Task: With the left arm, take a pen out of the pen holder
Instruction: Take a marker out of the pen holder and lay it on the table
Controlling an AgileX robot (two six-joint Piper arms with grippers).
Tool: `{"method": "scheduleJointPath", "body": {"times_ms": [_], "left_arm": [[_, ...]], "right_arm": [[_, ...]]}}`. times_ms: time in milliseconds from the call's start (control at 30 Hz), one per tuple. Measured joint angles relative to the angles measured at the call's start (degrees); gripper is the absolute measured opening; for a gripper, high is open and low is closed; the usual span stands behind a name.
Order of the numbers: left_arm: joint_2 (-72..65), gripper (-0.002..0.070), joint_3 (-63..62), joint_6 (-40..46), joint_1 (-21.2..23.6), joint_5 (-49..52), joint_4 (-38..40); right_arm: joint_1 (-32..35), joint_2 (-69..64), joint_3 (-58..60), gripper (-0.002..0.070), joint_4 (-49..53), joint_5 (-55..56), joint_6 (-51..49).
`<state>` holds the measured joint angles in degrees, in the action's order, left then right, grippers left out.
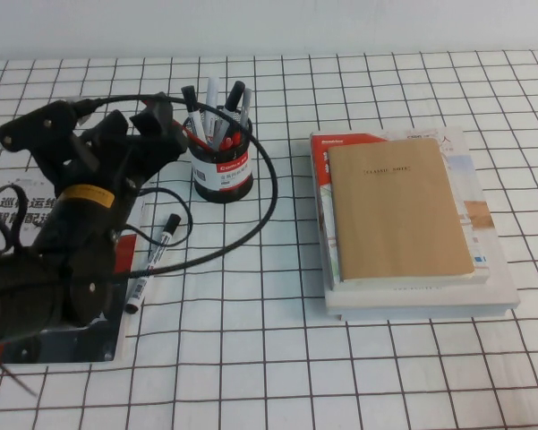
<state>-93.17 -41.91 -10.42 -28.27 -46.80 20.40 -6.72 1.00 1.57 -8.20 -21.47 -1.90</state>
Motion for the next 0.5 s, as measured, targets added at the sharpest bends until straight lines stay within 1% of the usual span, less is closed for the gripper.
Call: {"method": "scheduleJointPath", "body": {"times_ms": [167, 500], "left_arm": [[-5.10, 0.0452, -4.83, -0.48, 2.04, 2.46, 0.22], [-12.81, 0.0452, -13.26, -2.85, 3.87, 5.67, 0.46]], "right_arm": [[0.00, 0.00, 0.00, -0.0015, 0.00, 0.00, 0.00], [0.00, 0.00, 0.00, -0.0015, 0.00, 0.00, 0.00]]}}
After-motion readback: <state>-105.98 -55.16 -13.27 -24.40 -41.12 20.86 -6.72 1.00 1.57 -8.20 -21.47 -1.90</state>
